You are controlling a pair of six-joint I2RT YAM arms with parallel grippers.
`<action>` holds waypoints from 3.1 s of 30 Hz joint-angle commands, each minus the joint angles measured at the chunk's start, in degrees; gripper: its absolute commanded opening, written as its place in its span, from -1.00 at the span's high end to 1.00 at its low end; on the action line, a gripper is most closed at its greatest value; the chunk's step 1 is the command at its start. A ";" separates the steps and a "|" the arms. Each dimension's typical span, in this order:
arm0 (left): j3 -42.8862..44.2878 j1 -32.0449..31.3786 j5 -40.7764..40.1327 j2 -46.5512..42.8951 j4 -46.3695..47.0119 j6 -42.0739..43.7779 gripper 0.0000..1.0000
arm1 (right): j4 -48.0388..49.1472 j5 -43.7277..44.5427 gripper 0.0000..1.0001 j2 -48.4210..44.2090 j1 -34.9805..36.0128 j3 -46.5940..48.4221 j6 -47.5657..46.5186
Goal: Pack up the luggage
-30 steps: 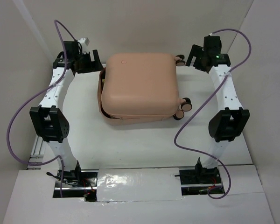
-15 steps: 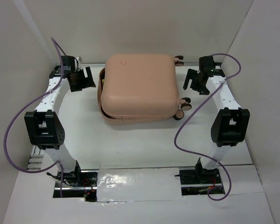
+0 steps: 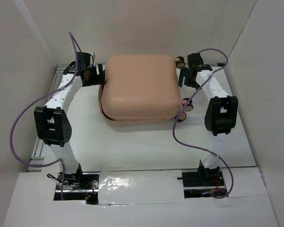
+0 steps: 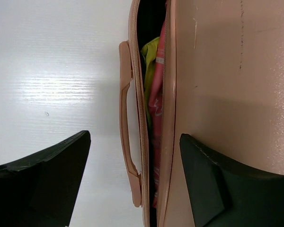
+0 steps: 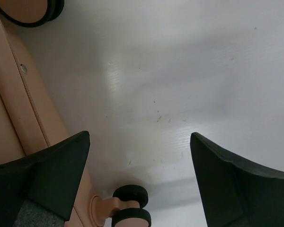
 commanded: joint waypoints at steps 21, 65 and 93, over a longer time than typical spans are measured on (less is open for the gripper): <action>-7.53 -11.18 13.09 -13.02 16.81 -7.78 -0.82 | 13.46 -4.56 -0.88 -6.06 8.64 2.99 5.25; -12.72 6.67 45.52 3.32 42.65 -18.24 -0.82 | 67.03 -49.10 -0.81 15.56 1.78 3.81 27.40; -14.83 18.97 36.47 5.07 39.76 -21.05 -0.79 | 73.22 -51.04 -0.76 13.71 0.72 3.10 30.85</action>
